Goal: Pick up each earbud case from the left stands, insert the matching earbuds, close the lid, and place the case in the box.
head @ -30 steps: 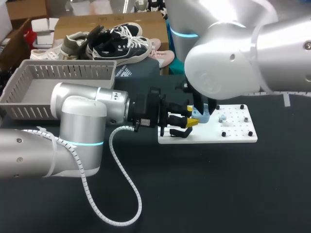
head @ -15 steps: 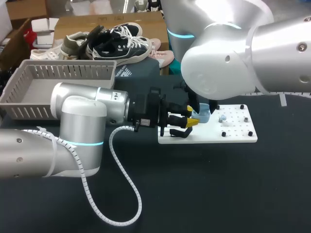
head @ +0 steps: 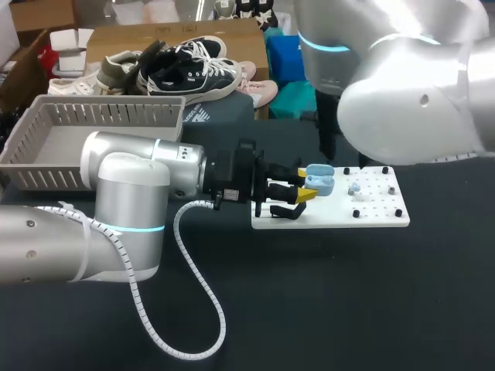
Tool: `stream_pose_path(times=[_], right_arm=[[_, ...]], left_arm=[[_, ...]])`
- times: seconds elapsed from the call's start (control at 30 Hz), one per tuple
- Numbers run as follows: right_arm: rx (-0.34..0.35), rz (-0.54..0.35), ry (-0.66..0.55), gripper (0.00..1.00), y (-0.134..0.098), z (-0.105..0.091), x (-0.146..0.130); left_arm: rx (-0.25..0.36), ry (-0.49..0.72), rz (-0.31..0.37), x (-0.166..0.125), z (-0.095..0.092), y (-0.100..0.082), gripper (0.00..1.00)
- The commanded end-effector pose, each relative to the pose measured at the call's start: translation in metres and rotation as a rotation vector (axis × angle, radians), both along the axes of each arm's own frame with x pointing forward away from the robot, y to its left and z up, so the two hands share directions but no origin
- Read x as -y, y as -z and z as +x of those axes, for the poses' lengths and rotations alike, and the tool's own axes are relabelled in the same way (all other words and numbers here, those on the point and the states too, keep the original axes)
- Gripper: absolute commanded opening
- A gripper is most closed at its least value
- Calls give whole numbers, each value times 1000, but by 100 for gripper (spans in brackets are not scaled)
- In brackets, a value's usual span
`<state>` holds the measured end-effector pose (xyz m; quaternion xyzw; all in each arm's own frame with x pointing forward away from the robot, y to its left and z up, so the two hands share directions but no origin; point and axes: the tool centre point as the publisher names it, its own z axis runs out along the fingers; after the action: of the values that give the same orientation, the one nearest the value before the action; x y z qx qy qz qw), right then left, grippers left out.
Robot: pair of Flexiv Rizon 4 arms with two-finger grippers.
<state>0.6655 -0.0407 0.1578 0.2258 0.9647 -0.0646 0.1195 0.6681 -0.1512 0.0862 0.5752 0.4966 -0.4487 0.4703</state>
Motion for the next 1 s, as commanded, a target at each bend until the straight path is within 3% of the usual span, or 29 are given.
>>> stream_pose_path(times=[0.03,0.57,0.7,1.0], right_arm=[[120,82,6,50,5,-11,31],[148,178,49,51,31,9,48],[140,236,6,58,39,13,47],[114,246,-10,50,64,28,50]], left_arm=[[1,0,-2,0,0,1,0],[1,0,-2,0,0,1,0],[1,0,-2,0,0,1,0],[1,0,-2,0,0,1,0]])
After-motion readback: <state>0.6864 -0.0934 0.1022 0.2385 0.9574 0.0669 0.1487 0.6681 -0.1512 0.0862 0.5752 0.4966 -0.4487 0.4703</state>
